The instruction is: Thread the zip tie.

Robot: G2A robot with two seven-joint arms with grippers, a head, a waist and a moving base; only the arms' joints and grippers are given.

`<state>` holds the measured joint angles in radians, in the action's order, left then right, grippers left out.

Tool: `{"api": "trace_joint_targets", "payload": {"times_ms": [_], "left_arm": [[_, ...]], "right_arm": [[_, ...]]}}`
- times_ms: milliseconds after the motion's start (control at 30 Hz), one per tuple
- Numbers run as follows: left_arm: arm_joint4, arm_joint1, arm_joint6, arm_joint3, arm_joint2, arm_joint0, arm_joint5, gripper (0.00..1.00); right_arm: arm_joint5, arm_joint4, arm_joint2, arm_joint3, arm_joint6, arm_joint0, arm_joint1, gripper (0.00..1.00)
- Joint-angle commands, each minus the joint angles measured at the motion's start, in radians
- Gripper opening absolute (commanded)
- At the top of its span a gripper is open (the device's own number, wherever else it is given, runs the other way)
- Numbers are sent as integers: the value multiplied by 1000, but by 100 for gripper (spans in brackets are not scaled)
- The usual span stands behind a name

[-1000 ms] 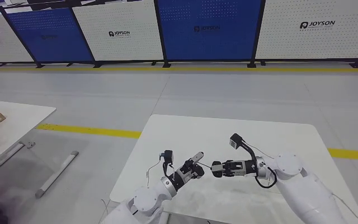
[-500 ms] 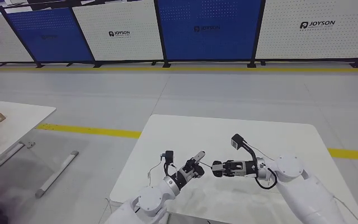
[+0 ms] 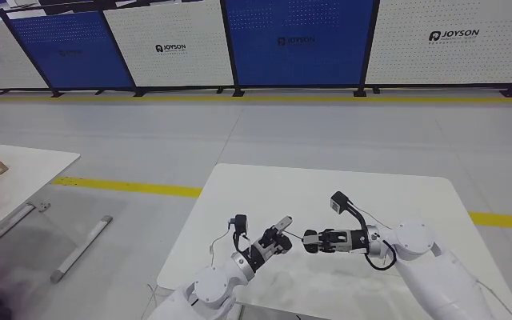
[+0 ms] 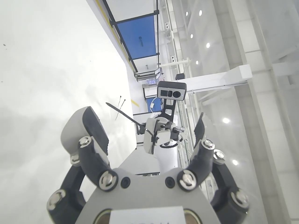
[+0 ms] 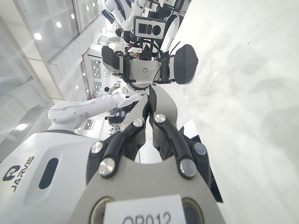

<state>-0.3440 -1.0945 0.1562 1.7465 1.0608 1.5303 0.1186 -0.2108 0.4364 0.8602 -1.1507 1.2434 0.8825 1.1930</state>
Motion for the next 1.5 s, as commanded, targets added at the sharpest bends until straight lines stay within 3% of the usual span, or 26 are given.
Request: {"api": "trace_joint_targets", "payload": {"times_ms": [0,133,333,600,800,1100,1367,1467], "left_arm": [[-7,1,38,-4,1,-2,-14,42],[-30,1,87,-18,1,-14,-34,27],[-34,-3,68,-25,5,-18,-23,20],[-33,-2,93,-18,17,-2,-10,19],[-40,-1,112,-8,31,15,33,20],[-34,-2,113,1,37,26,59,12],[-23,-2,117,8,42,37,74,14],[-11,-2,118,11,44,43,82,9]], "right_arm": [[0,0,0,0,0,0,0,0],[0,0,0,0,0,0,0,0],[0,0,0,0,0,0,0,0],[0,0,0,0,0,0,0,0],[0,0,0,0,0,0,0,0],[0,0,0,0,0,0,0,0],[0,0,0,0,0,0,0,0],[0,0,0,0,0,0,0,0]]}}
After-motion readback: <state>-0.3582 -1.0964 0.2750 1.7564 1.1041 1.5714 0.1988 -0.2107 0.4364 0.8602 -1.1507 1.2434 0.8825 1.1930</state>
